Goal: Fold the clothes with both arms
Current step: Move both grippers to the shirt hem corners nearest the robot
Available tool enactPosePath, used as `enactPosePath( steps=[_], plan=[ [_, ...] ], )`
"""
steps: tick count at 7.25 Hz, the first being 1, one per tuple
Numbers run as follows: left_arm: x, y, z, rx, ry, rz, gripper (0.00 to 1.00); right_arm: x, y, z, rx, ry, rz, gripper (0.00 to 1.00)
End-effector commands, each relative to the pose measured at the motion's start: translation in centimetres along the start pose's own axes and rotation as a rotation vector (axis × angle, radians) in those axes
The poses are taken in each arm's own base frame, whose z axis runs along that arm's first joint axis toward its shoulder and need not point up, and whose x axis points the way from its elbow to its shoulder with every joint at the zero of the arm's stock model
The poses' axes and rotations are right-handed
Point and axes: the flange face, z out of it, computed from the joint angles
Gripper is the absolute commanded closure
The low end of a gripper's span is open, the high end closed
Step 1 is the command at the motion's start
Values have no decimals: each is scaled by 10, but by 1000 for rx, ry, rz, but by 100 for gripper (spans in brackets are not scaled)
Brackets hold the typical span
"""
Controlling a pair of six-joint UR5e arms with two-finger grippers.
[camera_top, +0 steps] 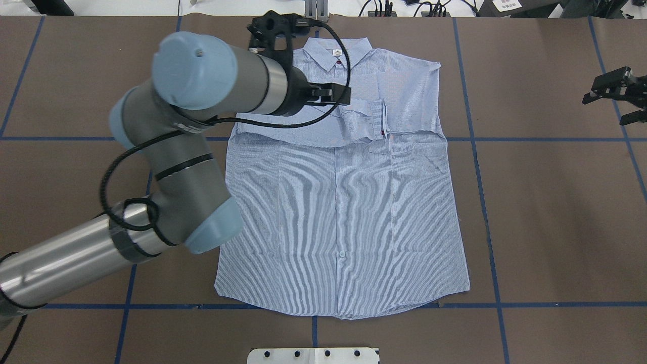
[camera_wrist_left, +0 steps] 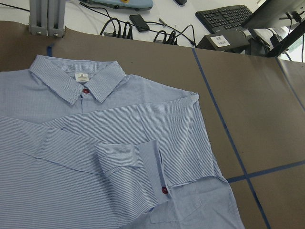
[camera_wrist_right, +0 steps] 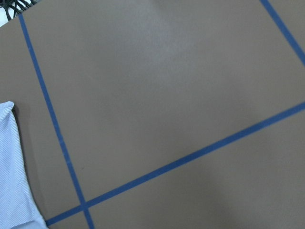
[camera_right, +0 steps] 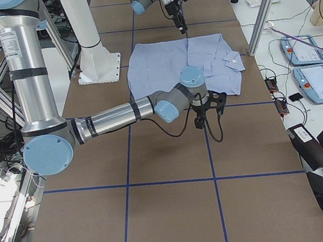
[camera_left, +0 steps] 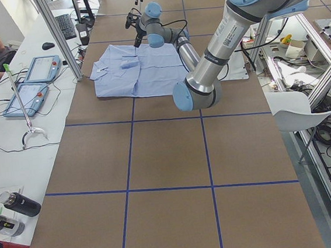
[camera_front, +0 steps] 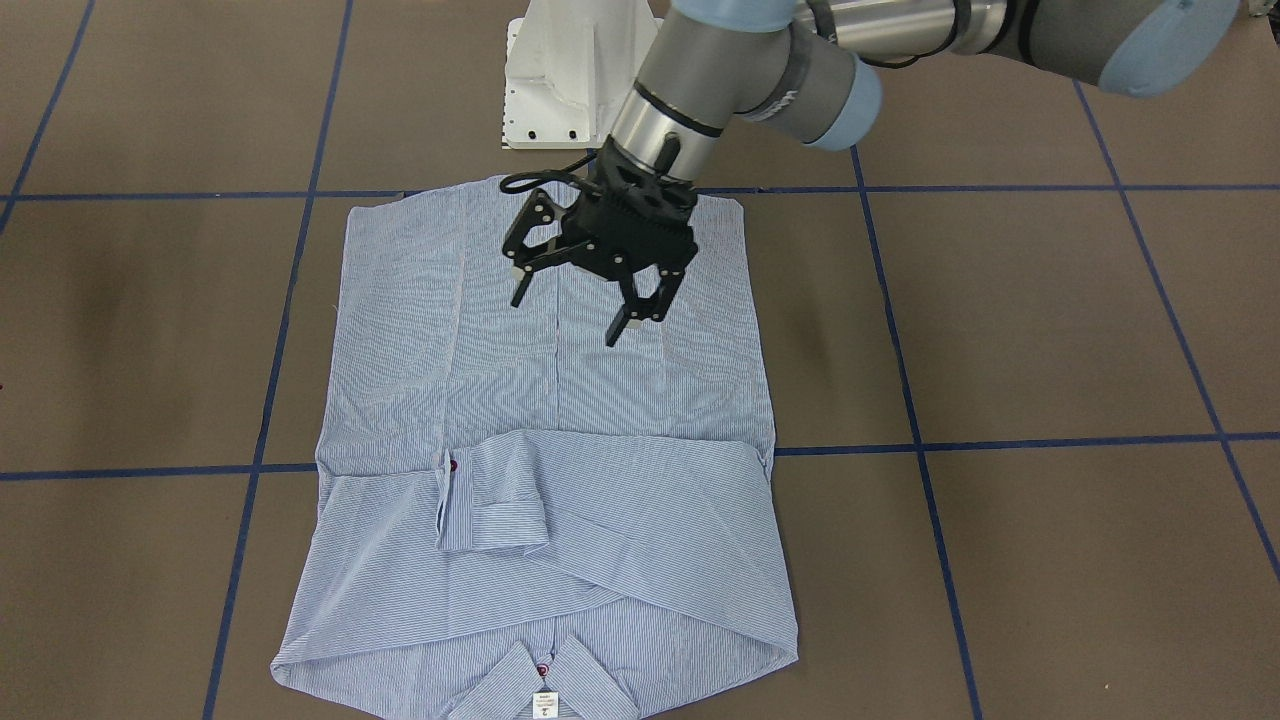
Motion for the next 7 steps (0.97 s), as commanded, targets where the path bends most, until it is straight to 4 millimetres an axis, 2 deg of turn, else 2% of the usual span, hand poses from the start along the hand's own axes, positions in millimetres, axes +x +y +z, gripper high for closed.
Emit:
enactPosePath(
  steps=[1, 2, 3, 4, 6, 7],
  plan=[
    [-67, 14, -68, -40, -4, 80, 1, -36, 70, -5, -27, -45, 196, 0],
    [-86, 30, -82, -69, -7, 73, 1, -41, 98, 6, -4, -35, 231, 1],
    [-105, 38, -89, -120, -23, 52, 5, -47, 136, 10, -12, -25, 244, 1],
    [-124, 42, -99, -158, -40, 30, 5, -64, 181, 23, 8, -25, 278, 1],
    [-155, 59, -107, -184, -78, -6, 5, -66, 267, 56, -4, 19, 334, 1],
    [-159, 62, -108, -188, -85, -10, 5, -65, 301, 71, -24, 43, 364, 2]
  ],
)
